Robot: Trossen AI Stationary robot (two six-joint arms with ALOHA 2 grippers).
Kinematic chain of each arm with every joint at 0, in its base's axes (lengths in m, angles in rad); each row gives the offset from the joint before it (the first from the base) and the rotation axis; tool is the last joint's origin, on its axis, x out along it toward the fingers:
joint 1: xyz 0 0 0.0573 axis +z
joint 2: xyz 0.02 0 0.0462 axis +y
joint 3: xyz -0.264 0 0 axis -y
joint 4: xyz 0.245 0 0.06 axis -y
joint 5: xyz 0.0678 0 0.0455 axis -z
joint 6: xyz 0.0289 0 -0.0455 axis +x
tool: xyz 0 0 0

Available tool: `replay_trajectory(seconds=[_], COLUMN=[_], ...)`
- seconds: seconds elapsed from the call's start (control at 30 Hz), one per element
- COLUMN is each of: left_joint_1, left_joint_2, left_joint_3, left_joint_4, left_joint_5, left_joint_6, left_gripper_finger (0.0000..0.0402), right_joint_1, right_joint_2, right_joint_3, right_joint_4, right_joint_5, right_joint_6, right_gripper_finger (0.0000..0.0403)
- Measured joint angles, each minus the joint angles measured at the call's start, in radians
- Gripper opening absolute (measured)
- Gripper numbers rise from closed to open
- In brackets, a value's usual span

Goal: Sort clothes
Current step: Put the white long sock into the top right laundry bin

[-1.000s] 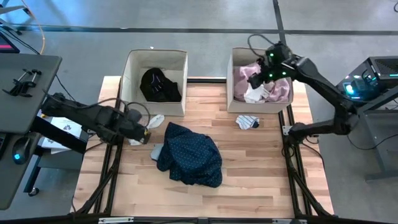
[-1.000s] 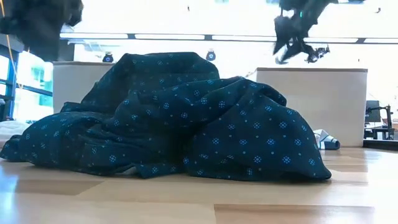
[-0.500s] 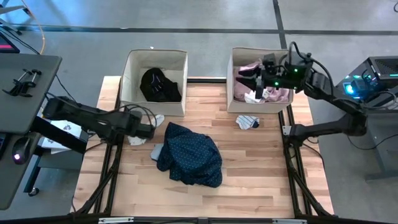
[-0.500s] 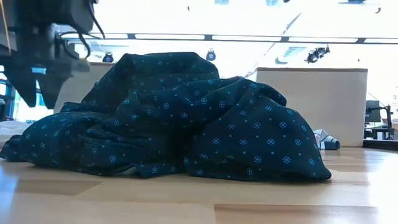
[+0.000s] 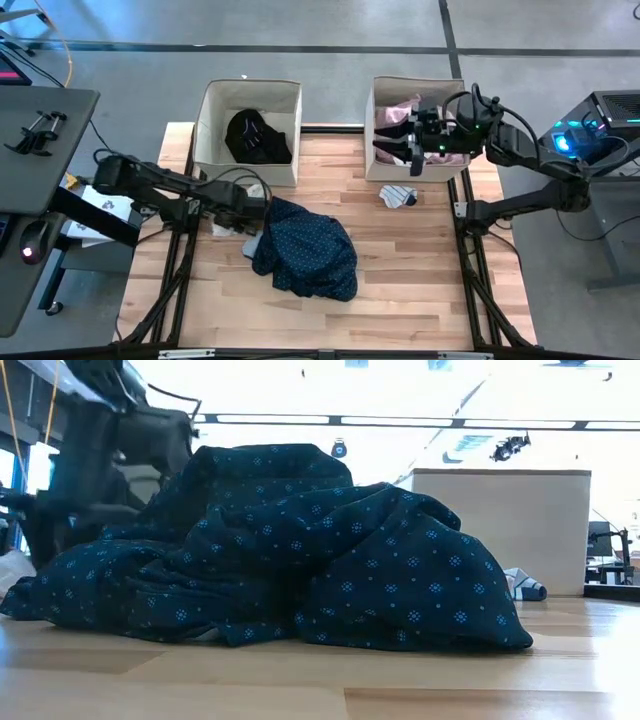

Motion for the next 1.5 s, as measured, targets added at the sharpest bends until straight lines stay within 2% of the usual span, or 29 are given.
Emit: replay_trajectory(seconds=[0.27, 0.37, 0.6, 0.77, 0.9, 1.0, 1.13, 1.27, 1.5], left_joint_1=[-0.016, -0.039, -0.109, -0.132, -0.143, -0.145, -0.145, -0.142, -0.13], left_joint_2=[0.035, 0.005, -0.09, -0.145, -0.163, -0.164, -0.155, -0.14, -0.115], left_joint_3=[0.038, 0.105, 0.348, 0.54, 0.654, 0.679, 0.679, 0.679, 0.679], left_joint_4=[0.026, 0.014, -0.033, -0.012, 0.145, 0.363, 0.595, 0.667, 0.678], left_joint_5=[0.016, 0.017, -0.009, -0.133, -0.238, -0.247, -0.247, -0.247, -0.214], left_joint_6=[0.102, 0.142, 0.295, 0.368, 0.558, 0.736, 0.862, 0.904, 0.905], left_gripper_finger=[0.0008, 0.001, 0.0002, 0.0001, 0.0001, 0.0001, 0.0, 0.0, 0.0], right_joint_1=[0.058, 0.075, 0.109, 0.149, 0.183, 0.199, 0.219, 0.247, 0.268], right_joint_2=[0.0, 0.0, 0.009, 0.056, 0.133, 0.2, 0.285, 0.341, 0.412], right_joint_3=[0.0, 0.0, 0.0, 0.0, 0.0, 0.0, 0.0, -0.001, -0.001], right_joint_4=[0.004, 0.001, -0.019, -0.044, -0.049, -0.034, 0.034, 0.171, 0.331], right_joint_5=[0.0, 0.0, 0.0, 0.0, 0.0, 0.0, -0.015, -0.021, 0.004], right_joint_6=[0.0, 0.0, -0.019, -0.074, -0.126, -0.15, -0.131, -0.112, -0.102], right_gripper_finger=[0.0179, 0.0179, 0.0179, 0.0179, 0.0179, 0.0179, 0.0179, 0.0179, 0.0173])
